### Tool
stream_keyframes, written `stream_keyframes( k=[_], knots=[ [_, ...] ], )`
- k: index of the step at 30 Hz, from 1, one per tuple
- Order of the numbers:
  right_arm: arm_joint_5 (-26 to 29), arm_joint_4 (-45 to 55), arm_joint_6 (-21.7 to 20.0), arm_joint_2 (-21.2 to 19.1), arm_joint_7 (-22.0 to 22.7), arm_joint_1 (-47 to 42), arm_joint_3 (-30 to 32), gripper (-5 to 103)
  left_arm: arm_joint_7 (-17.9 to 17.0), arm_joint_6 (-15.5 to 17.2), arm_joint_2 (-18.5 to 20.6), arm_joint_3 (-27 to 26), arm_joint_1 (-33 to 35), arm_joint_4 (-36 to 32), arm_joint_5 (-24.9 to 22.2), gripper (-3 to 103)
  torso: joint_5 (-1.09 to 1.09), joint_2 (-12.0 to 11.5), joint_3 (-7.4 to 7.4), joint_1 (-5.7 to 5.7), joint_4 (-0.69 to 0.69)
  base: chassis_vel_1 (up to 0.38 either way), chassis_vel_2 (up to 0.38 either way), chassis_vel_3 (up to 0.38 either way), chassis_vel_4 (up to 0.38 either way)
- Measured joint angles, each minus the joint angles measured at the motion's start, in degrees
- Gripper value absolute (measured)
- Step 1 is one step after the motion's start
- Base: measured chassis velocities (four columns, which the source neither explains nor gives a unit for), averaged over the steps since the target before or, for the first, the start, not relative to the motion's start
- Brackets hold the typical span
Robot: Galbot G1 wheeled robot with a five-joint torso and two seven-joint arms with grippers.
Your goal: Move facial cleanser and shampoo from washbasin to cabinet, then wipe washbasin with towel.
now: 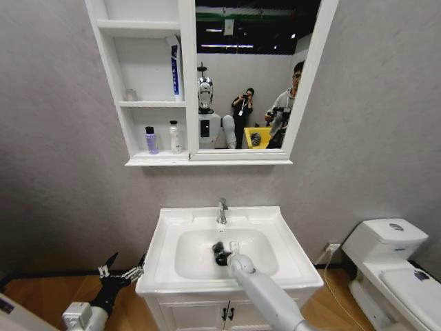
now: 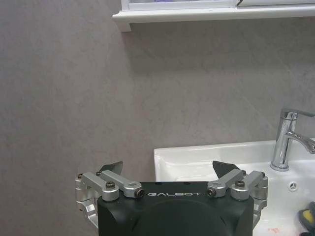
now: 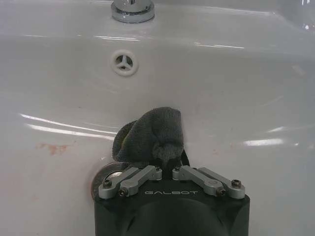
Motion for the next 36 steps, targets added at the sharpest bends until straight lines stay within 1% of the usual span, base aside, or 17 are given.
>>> stream_keyframes(
  k=[1, 3, 5, 8, 9, 10, 12, 14, 16, 18, 20, 21, 24, 29, 31, 33, 36],
  knots=[
    [0.0, 0.0, 0.0, 0.0, 0.0, 0.0, 0.0, 4, 0.0, 0.0, 0.0, 0.0, 0.0, 0.0, 0.0, 100, 0.00, 0.0, 0.00, 0.00, 0.00, 0.000, 0.000, 0.000, 0.000],
    [13.2, 3.4, -0.8, -0.6, -3.1, -0.5, 0.5, 4, 0.0, 0.0, 0.0, 0.0, 0.0, 0.0, 0.0, 100, 0.00, 0.0, 0.01, 0.01, -0.04, 0.000, 0.000, 0.000, 0.000],
    [15.3, 4.2, -1.1, -0.6, -3.4, -0.6, 0.6, 4, 0.0, 0.0, 0.0, 0.0, 0.0, 0.0, 0.0, 100, 0.03, 0.0, 0.01, 0.01, 0.00, 0.000, 0.000, 0.000, 0.000],
    [9.7, 4.2, -1.7, -0.5, -3.5, -0.7, 0.7, 4, 0.0, 0.0, 0.0, 0.0, 0.0, 0.0, 0.0, 100, 0.00, 0.0, 0.00, 0.01, 0.06, 0.000, 0.000, 0.000, 0.000],
    [-2.5, 1.1, 0.0, -0.5, -4.3, -0.5, 0.7, 4, 0.0, 0.0, 0.0, 0.0, 0.0, 0.0, 0.0, 100, 0.01, 0.0, 0.01, 0.01, 0.01, 0.000, 0.000, 0.000, 0.000],
    [-6.6, 0.0, 0.9, -0.6, -5.1, -0.4, 1.0, 4, 0.0, 0.0, 0.0, 0.0, 0.0, 0.0, 0.0, 100, 0.01, 0.0, 0.01, 0.01, -0.01, 0.000, 0.000, 0.000, 0.000],
    [-6.9, -0.1, 1.1, -0.7, -5.4, -0.4, 1.2, 4, 0.0, 0.0, 0.0, 0.0, 0.0, 0.0, 0.0, 100, -0.01, 0.0, 0.00, 0.00, -0.02, 0.000, 0.000, 0.000, 0.000],
    [-2.1, 0.9, 0.8, -0.9, -5.5, -0.6, 1.4, 4, 0.0, 0.0, 0.0, 0.0, 0.0, 0.0, 0.0, 100, -0.01, 0.0, 0.00, 0.01, -0.04, 0.000, 0.000, 0.000, 0.000],
    [13.4, 4.7, -0.5, -1.0, -6.4, -1.1, 1.5, 4, 0.0, 0.0, 0.0, 0.0, 0.0, 0.0, 0.0, 100, 0.03, 0.0, 0.01, 0.01, 0.02, 0.000, 0.000, 0.000, 0.000],
    [15.2, 6.0, -2.3, -1.0, -5.6, -1.3, 1.6, 4, 0.0, 0.0, 0.0, 0.0, 0.0, 0.0, 0.0, 100, 0.01, 0.0, 0.00, 0.01, 0.06, 0.000, 0.000, 0.000, 0.000],
    [11.2, 5.6, -3.2, -1.0, -5.0, -1.3, 1.5, 4, 0.0, 0.0, 0.0, 0.0, 0.0, 0.0, 0.0, 100, -0.01, 0.0, 0.00, 0.00, 0.06, 0.000, 0.000, 0.000, 0.000],
    [1.8, 3.2, -3.0, -1.1, -4.5, -1.0, 1.4, 4, 0.0, 0.0, 0.0, 0.0, 0.0, 0.0, 0.0, 100, 0.00, 0.0, 0.00, 0.01, 0.02, 0.000, 0.000, 0.000, 0.000],
    [-3.0, 1.4, -1.9, -1.3, -4.7, -0.6, 1.7, 4, 0.0, 0.0, 0.0, 0.0, 0.0, 0.0, 0.0, 100, -0.01, 0.0, 0.00, 0.00, -0.02, 0.000, 0.000, 0.000, 0.000],
    [16.2, 7.7, -2.8, -1.8, -7.1, -2.0, 1.5, 4, 0.0, 0.0, 0.0, 0.0, 0.0, 0.0, 0.0, 100, 0.03, 0.0, 0.00, 0.01, 0.04, 0.000, 0.000, 0.000, 0.000],
    [12.4, 7.4, -4.2, -1.5, -4.6, -2.2, 1.0, 4, 0.0, 0.0, 0.0, 0.0, 0.0, 0.0, 0.0, 100, -0.01, 0.0, 0.00, 0.00, 0.06, 0.000, 0.000, 0.000, 0.000],
    [0.4, 3.8, -2.5, -1.2, -3.8, -2.1, 0.9, 4, 0.0, 0.0, 0.0, 0.0, 0.0, 0.0, 0.0, 100, 0.01, 0.0, 0.00, 0.00, 0.02, 0.000, 0.000, 0.000, 0.000],
    [0.0, 2.6, -0.3, -1.3, -5.5, -2.0, 1.1, 4, 0.0, 0.0, 0.0, 0.0, 0.0, 0.0, 0.0, 100, -0.02, 0.0, 0.00, 0.00, -0.03, 0.000, 0.000, 0.000, 0.000]
  ],
)
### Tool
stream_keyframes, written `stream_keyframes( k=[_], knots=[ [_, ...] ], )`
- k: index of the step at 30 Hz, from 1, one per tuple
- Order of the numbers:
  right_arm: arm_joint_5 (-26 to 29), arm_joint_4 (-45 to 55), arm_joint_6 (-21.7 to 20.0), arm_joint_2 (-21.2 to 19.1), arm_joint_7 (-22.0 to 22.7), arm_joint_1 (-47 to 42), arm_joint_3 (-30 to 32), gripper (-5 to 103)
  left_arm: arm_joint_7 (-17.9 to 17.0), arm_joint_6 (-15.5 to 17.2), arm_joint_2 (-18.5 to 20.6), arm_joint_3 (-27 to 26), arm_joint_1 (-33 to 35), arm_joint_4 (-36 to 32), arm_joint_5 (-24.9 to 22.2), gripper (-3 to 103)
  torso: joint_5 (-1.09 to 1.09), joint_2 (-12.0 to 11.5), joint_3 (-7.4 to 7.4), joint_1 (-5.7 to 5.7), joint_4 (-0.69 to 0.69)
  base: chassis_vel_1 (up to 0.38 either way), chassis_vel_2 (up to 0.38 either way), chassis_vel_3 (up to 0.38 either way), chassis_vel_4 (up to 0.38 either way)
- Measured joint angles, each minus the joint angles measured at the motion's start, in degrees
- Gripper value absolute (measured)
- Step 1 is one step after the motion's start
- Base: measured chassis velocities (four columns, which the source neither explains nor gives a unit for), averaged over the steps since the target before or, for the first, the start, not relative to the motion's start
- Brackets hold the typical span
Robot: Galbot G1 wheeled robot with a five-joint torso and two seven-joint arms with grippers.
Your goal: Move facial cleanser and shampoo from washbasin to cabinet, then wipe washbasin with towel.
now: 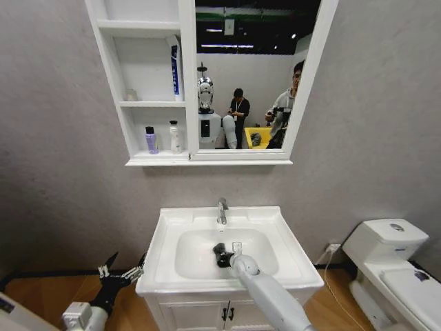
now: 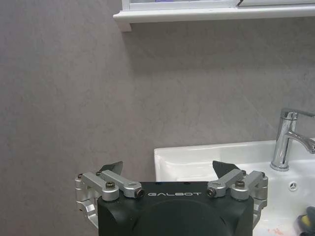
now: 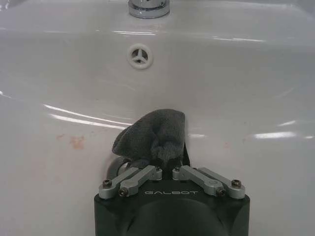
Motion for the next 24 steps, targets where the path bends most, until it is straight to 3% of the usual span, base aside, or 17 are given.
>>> stream_keyframes(
  k=[1, 2, 3, 4, 6, 7, 8, 9, 11, 14, 15, 16, 18, 20, 22, 24],
  knots=[
    [0.0, 0.0, 0.0, 0.0, 0.0, 0.0, 0.0, 4, 0.0, 0.0, 0.0, 0.0, 0.0, 0.0, 0.0, 100, 0.00, 0.0, 0.00, 0.00, 0.00, 0.000, 0.000, 0.000, 0.000],
    [6.8, 1.5, -0.1, -0.1, -1.0, -0.3, 0.1, 4, 0.0, 0.0, 0.0, 0.0, 0.0, 0.0, 0.0, 100, -0.02, 0.0, 0.00, 0.00, -0.03, 0.000, 0.000, 0.000, 0.000],
    [16.0, 4.2, -1.3, 0.1, -1.5, -0.6, 0.4, 4, 0.0, 0.0, 0.0, 0.0, 0.0, 0.0, 0.0, 100, 0.05, 0.0, 0.01, 0.01, 0.03, 0.000, 0.000, 0.000, 0.000],
    [19.4, 5.3, -2.6, 0.3, -0.8, -0.6, 0.7, 4, 0.0, 0.0, 0.0, 0.0, 0.0, 0.0, 0.0, 100, 0.05, 0.0, 0.00, 0.01, 0.08, 0.000, 0.000, 0.000, 0.000],
    [19.0, 5.3, -3.3, 0.4, 0.0, -0.4, 0.8, 4, 0.0, 0.0, 0.0, 0.0, 0.0, 0.0, 0.0, 100, 0.03, 0.0, 0.00, 0.00, 0.09, 0.000, 0.000, 0.000, 0.000],
    [8.4, 1.9, -2.7, 0.5, 1.2, 0.1, 0.4, 4, 0.0, 0.0, 0.0, 0.0, 0.0, 0.0, 0.0, 100, 0.02, 0.0, 0.01, 0.00, 0.09, 0.000, 0.000, 0.000, 0.000],
    [2.9, -0.2, -1.1, 0.5, 1.3, 0.4, 0.4, 4, 0.0, 0.0, 0.0, 0.0, 0.0, 0.0, 0.0, 100, 0.02, 0.0, 0.01, 0.00, 0.05, 0.000, 0.000, 0.000, 0.000],
    [2.9, -0.2, -1.1, 0.5, 1.3, 0.4, 0.4, 4, 0.0, 0.0, 0.0, 0.0, 0.0, 0.0, 0.0, 100, 0.02, 0.0, 0.01, 0.00, 0.05, 0.000, 0.000, 0.000, 0.000],
    [-7.6, -3.6, 2.7, 0.5, 0.8, 1.0, 1.1, 4, 0.0, 0.0, 0.0, 0.0, 0.0, 0.0, 0.0, 100, 0.00, 0.0, 0.00, 0.00, 0.02, 0.000, 0.000, 0.000, 0.000],
    [-6.2, -2.5, 2.6, 0.1, 0.5, 0.6, 1.2, 4, 0.0, 0.0, 0.0, 0.0, 0.0, 0.0, 0.0, 100, 0.00, 0.0, 0.00, 0.00, 0.00, 0.000, 0.000, 0.000, 0.000],
    [-4.2, -1.6, 2.3, 0.0, 0.3, 0.3, 1.0, 4, 0.0, 0.0, 0.0, 0.0, 0.0, 0.0, 0.0, 100, 0.00, 0.0, 0.00, 0.00, -0.01, 0.000, 0.000, 0.000, 0.000],
    [2.6, 1.5, 1.6, 0.2, -1.0, -0.4, 0.4, 4, 0.0, 0.0, 0.0, 0.0, 0.0, 0.0, 0.0, 100, 0.02, 0.0, 0.01, 0.00, 0.01, 0.000, 0.000, 0.000, 0.000],
    [4.0, 2.1, 1.6, 0.3, -1.6, -0.6, 0.2, 4, 0.0, 0.0, 0.0, 0.0, 0.0, 0.0, 0.0, 100, 0.02, 0.0, 0.01, 0.00, 0.03, 0.000, 0.000, 0.000, 0.000],
    [8.7, 4.0, 3.7, 1.6, -5.7, -0.9, -0.9, 4, 0.0, 0.0, 0.0, 0.0, 0.0, 0.0, 0.0, 100, 0.02, 0.0, 0.01, 0.00, 0.06, 0.000, 0.000, 0.000, 0.000],
    [9.3, 4.0, 4.3, 1.9, -6.5, -0.9, -1.2, 4, 0.0, 0.0, 0.0, 0.0, 0.0, 0.0, 0.0, 100, 0.01, 0.0, 0.01, 0.00, 0.06, 0.000, 0.000, 0.000, 0.000],
    [8.6, 2.2, 7.7, 3.5, -10.1, -0.5, -1.5, 4, 0.0, 0.0, 0.0, 0.0, 0.0, 0.0, 0.0, 100, 0.01, 0.0, 0.01, 0.00, 0.06, 0.000, 0.000, 0.000, 0.000]
  ],
)
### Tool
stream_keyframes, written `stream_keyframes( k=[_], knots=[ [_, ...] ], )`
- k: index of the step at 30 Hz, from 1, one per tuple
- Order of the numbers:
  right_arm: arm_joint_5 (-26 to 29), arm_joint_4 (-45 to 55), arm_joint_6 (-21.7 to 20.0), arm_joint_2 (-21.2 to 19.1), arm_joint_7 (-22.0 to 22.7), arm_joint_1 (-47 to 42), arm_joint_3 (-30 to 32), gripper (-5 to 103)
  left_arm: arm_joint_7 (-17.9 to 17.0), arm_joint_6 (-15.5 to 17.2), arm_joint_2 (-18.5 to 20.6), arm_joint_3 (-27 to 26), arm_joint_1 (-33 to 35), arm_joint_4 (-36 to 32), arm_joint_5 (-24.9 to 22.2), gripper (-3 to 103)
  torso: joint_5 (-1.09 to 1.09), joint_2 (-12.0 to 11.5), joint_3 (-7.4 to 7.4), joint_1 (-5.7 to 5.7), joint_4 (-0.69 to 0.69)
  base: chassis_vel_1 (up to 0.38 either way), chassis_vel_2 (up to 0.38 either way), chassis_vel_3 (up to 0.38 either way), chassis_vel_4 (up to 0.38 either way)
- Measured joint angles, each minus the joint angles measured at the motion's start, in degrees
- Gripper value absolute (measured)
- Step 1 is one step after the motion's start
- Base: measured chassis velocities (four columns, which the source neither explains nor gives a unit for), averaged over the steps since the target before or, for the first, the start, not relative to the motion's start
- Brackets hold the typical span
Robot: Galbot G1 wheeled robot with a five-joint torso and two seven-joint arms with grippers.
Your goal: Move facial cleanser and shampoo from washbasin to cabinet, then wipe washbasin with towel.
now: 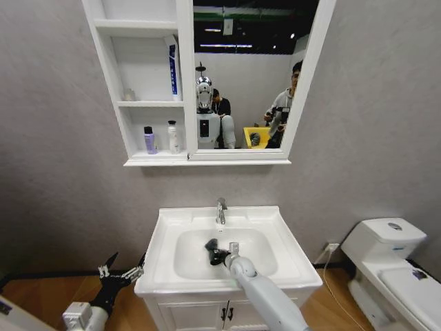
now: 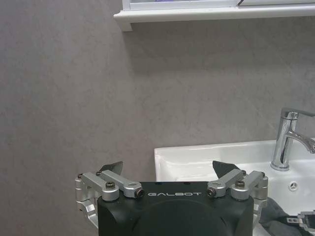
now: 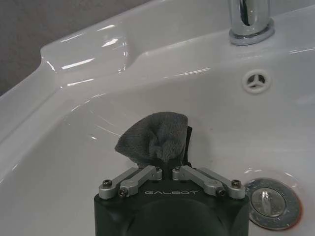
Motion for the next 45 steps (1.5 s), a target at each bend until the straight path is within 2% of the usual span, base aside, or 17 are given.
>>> stream_keyframes(
  k=[6, 8, 10, 11, 13, 14, 17, 22, 24, 27, 31, 33, 36, 38, 39, 41, 45],
  knots=[
    [2.9, -4.1, 0.2, 1.8, -1.5, 1.2, 0.2, 4, 0.0, 0.0, 0.0, 0.0, 0.0, 0.0, 0.0, 100, 0.00, 0.0, 0.00, 0.00, -0.03, 0.000, 0.000, 0.000, 0.000],
    [8.3, -5.4, -4.4, 2.7, 3.1, 1.8, 1.2, 4, 0.0, 0.0, 0.0, 0.0, 0.0, 0.0, 0.0, 100, 0.00, 0.0, 0.00, 0.01, -0.03, 0.000, 0.000, 0.000, 0.000],
    [8.5, -6.0, -7.1, 2.9, 7.1, 2.0, 2.1, 4, 0.0, 0.0, 0.0, 0.0, 0.0, 0.0, 0.0, 100, 0.01, 0.0, -0.01, 0.00, 0.00, 0.000, 0.000, 0.000, 0.000],
    [8.5, -6.0, -7.1, 2.9, 7.1, 2.0, 2.1, 4, 0.0, 0.0, 0.0, 0.0, 0.0, 0.0, 0.0, 100, 0.01, 0.0, -0.01, 0.00, 0.00, 0.000, 0.000, 0.000, 0.000],
    [3.4, -5.6, -7.5, 1.6, 10.4, 2.0, 2.4, 4, 0.0, 0.0, 0.0, 0.0, 0.0, 0.0, 0.0, 100, 0.00, 0.0, -0.01, 0.00, 0.00, 0.000, 0.000, 0.000, 0.000],
    [3.4, -5.6, -7.5, 1.6, 10.4, 2.0, 2.4, 4, 0.0, 0.0, 0.0, 0.0, 0.0, 0.0, 0.0, 100, 0.00, 0.0, -0.01, 0.00, 0.00, 0.000, 0.000, 0.000, 0.000],
    [-6.0, -2.9, -7.1, -1.5, 16.2, 1.0, 3.0, 4, 0.0, 0.0, 0.0, 0.0, 0.0, 0.0, 0.0, 100, 0.01, 0.0, 0.00, 0.01, -0.05, 0.000, 0.000, 0.000, 0.000],
    [-11.2, -2.4, -6.1, -3.1, 17.6, 0.4, 5.0, 4, 0.0, 0.0, 0.0, 0.0, 0.0, 0.0, 0.0, 100, 0.01, 0.0, 0.00, 0.01, -0.04, 0.000, 0.000, 0.000, 0.000],
    [-17.4, -2.7, -3.4, -3.8, 17.0, -0.1, 6.3, 4, 0.0, 0.0, 0.0, 0.0, 0.0, 0.0, 0.0, 100, 0.01, 0.0, 0.00, 0.01, -0.04, 0.000, 0.000, 0.000, 0.000],
    [-19.2, -2.8, -2.8, -4.0, 16.6, -0.3, 6.5, 4, 0.0, 0.0, 0.0, 0.0, 0.0, 0.0, 0.0, 100, 0.01, 0.0, 0.00, 0.01, -0.04, 0.000, 0.000, 0.000, 0.000],
    [-17.5, -3.7, -3.3, -3.3, 15.7, -0.3, 6.3, 4, 0.0, 0.0, 0.0, 0.0, 0.0, 0.0, 0.0, 100, -0.01, 0.0, 0.00, 0.01, -0.03, 0.000, 0.000, 0.000, 0.000],
    [-11.6, -2.8, -5.3, -1.8, 13.4, -0.6, 4.8, 4, 0.0, 0.0, 0.0, 0.0, 0.0, 0.0, 0.0, 100, -0.01, 0.0, 0.00, 0.01, -0.03, 0.000, 0.000, 0.000, 0.000],
    [-8.2, -2.0, -6.1, -0.8, 12.5, -0.5, 3.5, 4, 0.0, 0.0, 0.0, 0.0, 0.0, 0.0, 0.0, 100, -0.01, 0.0, 0.00, 0.01, -0.02, 0.000, 0.000, 0.000, 0.000],
    [-0.4, -1.2, -5.8, 1.3, 9.0, -0.1, 1.3, 4, 0.0, 0.0, 0.0, 0.0, 0.0, 0.0, 0.0, 100, -0.01, 0.0, 0.00, 0.01, -0.01, 0.000, 0.000, 0.000, 0.000],
    [-0.4, -1.2, -5.8, 1.3, 9.0, -0.1, 1.3, 4, 0.0, 0.0, 0.0, 0.0, 0.0, 0.0, 0.0, 100, -0.01, 0.0, 0.00, 0.01, -0.01, 0.000, 0.000, 0.000, 0.000],
    [3.7, -0.3, -4.0, 2.4, 4.8, 0.0, 0.5, 4, 0.0, 0.0, 0.0, 0.0, 0.0, 0.0, 0.0, 100, 0.01, 0.0, 0.01, 0.01, 0.03, 0.000, 0.000, 0.000, 0.000],
    [2.3, 5.0, -0.7, 0.9, 2.2, -1.2, 1.1, 4, 0.0, 0.0, 0.0, 0.0, 0.0, 0.0, 0.0, 100, 0.01, 0.0, 0.00, 0.01, 0.00, 0.000, 0.000, 0.000, 0.000]
  ],
)
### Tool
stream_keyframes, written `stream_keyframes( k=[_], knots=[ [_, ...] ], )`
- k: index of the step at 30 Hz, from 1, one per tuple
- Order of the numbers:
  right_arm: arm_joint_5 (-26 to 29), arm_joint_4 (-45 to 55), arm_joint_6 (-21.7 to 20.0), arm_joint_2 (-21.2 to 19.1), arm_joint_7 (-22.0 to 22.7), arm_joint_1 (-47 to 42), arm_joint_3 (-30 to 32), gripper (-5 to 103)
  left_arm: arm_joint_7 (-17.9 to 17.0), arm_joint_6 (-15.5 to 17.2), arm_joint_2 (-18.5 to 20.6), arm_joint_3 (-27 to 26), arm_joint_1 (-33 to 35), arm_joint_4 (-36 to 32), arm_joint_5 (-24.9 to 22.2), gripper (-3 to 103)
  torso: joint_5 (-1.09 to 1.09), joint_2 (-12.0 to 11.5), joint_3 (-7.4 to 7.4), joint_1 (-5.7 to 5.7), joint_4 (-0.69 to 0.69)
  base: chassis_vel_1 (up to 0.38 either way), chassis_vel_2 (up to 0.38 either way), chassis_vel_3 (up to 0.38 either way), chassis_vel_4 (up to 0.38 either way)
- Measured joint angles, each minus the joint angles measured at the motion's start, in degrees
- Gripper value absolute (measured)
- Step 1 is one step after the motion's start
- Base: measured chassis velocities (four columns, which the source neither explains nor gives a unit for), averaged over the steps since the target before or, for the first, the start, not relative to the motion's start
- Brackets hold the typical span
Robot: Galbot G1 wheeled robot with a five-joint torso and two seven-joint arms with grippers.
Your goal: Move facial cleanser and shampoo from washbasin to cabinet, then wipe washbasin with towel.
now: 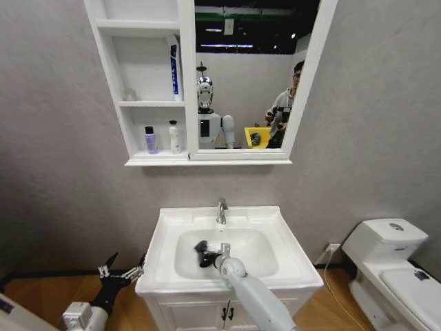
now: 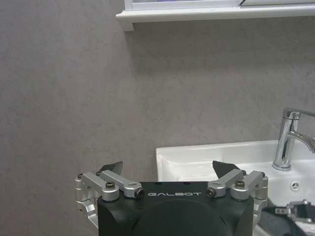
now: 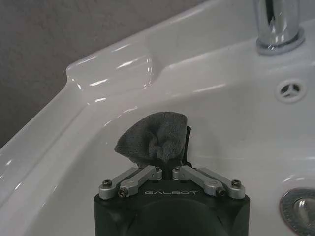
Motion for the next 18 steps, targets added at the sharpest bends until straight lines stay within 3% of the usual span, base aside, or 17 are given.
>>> stream_keyframes(
  k=[2, 4, 8, 9, 10, 13, 18],
  knots=[
    [-1.3, 1.9, 0.1, -0.8, 1.0, -0.6, 0.6, 4, 0.0, 0.0, 0.0, 0.0, 0.0, 0.0, 0.0, 100, -0.01, 0.0, 0.00, 0.00, -0.02, 0.000, 0.000, 0.000, 0.000],
    [-4.9, 9.2, -2.6, -4.3, 6.4, -3.9, 4.9, 4, 0.0, 0.0, 0.0, 0.0, 0.0, 0.0, 0.0, 100, 0.00, 0.0, -0.01, 0.00, -0.03, 0.000, 0.000, 0.000, 0.000],
    [-5.8, 13.0, -3.1, -7.8, 7.6, -7.0, 8.9, 4, 0.0, 0.0, 0.0, 0.0, 0.0, 0.0, 0.0, 100, 0.01, 0.0, 0.00, 0.00, -0.06, 0.000, 0.000, 0.000, 0.000],
    [-6.3, 14.1, -2.6, -10.6, 7.1, -8.3, 11.4, 4, 0.0, 0.0, 0.0, 0.0, 0.0, 0.0, 0.0, 100, 0.04, 0.0, 0.00, 0.00, -0.03, 0.000, 0.000, 0.000, 0.000],
    [-6.3, 14.1, -2.6, -10.6, 7.1, -8.3, 11.4, 4, 0.0, 0.0, 0.0, 0.0, 0.0, 0.0, 0.0, 100, 0.04, 0.0, 0.00, 0.00, -0.03, 0.000, 0.000, 0.000, 0.000],
    [-6.6, 13.4, 0.1, -18.1, 4.0, -10.0, 17.9, 4, 0.0, 0.0, 0.0, 0.0, 0.0, 0.0, 0.0, 100, 0.02, 0.0, -0.01, -0.01, -0.05, 0.000, 0.000, 0.000, 0.000],
    [-9.2, 8.9, 4.9, -20.8, -1.2, -9.2, 21.8, 4, 0.0, 0.0, 0.0, 0.0, 0.0, 0.0, 0.0, 100, 0.02, 0.0, 0.00, 0.00, -0.02, 0.000, 0.000, 0.000, 0.000]
  ],
)
